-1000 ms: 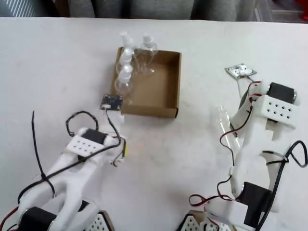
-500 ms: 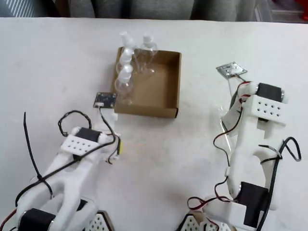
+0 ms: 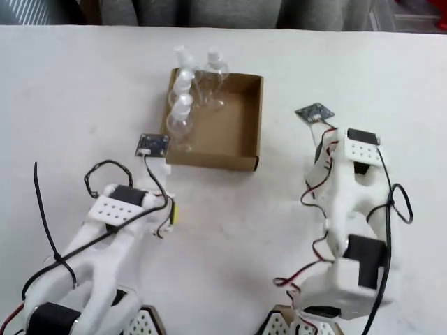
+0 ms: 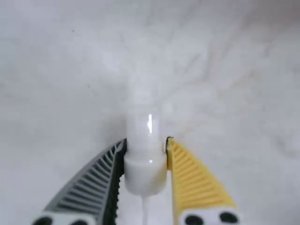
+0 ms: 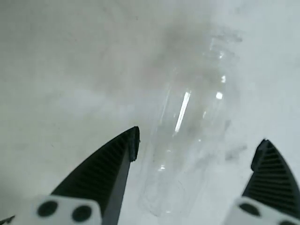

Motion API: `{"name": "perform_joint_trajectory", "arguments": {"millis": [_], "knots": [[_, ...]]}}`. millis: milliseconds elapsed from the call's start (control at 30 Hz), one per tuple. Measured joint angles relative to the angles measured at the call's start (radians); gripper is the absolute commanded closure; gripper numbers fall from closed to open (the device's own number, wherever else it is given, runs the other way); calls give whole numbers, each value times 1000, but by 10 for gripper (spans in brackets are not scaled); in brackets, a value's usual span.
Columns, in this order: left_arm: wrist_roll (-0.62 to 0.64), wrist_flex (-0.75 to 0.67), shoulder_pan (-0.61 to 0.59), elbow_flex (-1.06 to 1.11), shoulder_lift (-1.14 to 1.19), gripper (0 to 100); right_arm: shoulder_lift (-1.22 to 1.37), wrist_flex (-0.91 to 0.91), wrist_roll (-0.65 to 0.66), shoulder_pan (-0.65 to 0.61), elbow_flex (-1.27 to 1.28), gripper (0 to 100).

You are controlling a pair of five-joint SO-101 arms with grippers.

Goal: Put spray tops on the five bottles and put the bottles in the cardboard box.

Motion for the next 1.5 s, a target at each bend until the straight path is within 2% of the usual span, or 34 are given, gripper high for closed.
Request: {"name": "perform_joint_trajectory", "arguments": {"millis": [300, 367, 533, 600, 767, 933, 1033, 1200, 1367, 1500], "knots": [[0, -32, -3, 6, -2, 979, 307, -5, 0, 2, -199, 668], [0, -32, -3, 6, -2, 979, 350, 3, 2, 2, -247, 731], [0, -32, -3, 6, -2, 979, 436, 81, -2, -6, -384, 995], [0, -32, -3, 6, -2, 979, 457, 140, -2, 0, -457, 955], [0, -32, -3, 6, -2, 979, 468, 327, 0, -2, -597, 980], [0, -32, -3, 6, -2, 979, 416, 463, -86, 54, -706, 982], [0, -32, -3, 6, -2, 979, 325, 465, -117, 57, -654, 982], [0, -32, -3, 6, -2, 979, 84, 465, -123, 21, -399, 981], [0, -32, -11, 6, -2, 979, -215, 370, -143, -94, -118, 981], [0, -38, -64, 6, -2, 979, -433, 244, -242, -245, 112, 981]]}}
